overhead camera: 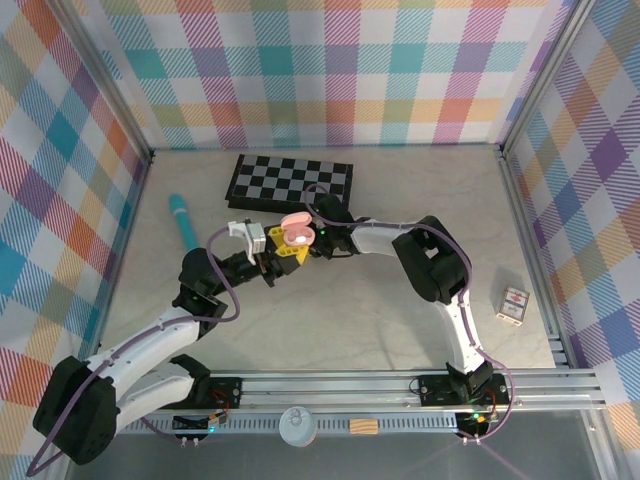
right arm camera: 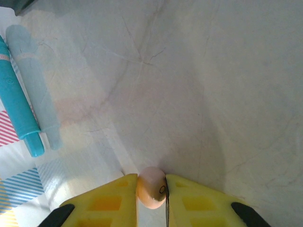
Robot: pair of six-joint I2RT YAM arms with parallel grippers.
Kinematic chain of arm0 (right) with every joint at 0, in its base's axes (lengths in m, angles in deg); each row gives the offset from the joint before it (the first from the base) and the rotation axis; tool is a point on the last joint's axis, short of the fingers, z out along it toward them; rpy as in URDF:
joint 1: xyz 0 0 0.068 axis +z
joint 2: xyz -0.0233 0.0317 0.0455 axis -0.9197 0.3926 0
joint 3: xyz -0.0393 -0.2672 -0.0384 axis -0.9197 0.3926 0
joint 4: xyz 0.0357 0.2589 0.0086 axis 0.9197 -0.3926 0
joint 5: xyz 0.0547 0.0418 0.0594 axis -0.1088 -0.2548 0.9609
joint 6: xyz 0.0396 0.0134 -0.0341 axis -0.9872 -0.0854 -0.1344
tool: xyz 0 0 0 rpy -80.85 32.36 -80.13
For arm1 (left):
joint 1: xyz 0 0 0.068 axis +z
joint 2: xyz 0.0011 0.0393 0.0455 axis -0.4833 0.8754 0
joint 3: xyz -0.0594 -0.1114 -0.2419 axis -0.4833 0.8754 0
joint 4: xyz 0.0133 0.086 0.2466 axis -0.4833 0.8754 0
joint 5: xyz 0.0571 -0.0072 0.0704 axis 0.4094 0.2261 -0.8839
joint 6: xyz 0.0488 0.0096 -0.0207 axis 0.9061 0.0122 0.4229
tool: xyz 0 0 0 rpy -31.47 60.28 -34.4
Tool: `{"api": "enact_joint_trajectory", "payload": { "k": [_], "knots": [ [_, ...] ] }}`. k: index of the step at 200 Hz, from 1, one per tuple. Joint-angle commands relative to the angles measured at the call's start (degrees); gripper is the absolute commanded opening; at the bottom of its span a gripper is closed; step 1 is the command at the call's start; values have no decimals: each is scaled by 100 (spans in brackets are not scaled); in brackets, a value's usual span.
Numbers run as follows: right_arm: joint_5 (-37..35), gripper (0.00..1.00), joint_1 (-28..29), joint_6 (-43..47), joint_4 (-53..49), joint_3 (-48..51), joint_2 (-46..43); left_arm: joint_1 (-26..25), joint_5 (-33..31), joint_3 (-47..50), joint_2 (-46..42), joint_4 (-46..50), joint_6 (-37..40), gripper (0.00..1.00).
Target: Insert the wireless bluetooth earbuds into the charging case
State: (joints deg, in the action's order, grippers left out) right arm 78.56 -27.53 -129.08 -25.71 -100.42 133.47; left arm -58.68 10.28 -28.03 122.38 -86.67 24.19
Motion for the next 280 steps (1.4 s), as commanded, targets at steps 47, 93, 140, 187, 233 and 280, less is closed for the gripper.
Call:
{"api": "enact_joint_trajectory", "payload": {
  "k": [47,93,140,187,233,280],
  "knots": [
    [-300,15,23,406,-708,-49,-47,77,-214,68,-477,383,328,33],
    [-455,15,19,654,-870,-81,-175,78,-232,71,-528,422,339,33],
    [-515,15,-62,770,-925,102,-449,78,-270,66,-536,469,358,33],
    [-612,15,-185,806,-832,656,-947,78,-348,167,-606,473,396,33],
    [-704,15,-384,828,-798,1296,-1500,102,-368,179,-623,742,555,33],
    [-834,15,-599,1111,-1033,1906,-2121,104,-323,163,-524,666,592,33]
  ]
}}
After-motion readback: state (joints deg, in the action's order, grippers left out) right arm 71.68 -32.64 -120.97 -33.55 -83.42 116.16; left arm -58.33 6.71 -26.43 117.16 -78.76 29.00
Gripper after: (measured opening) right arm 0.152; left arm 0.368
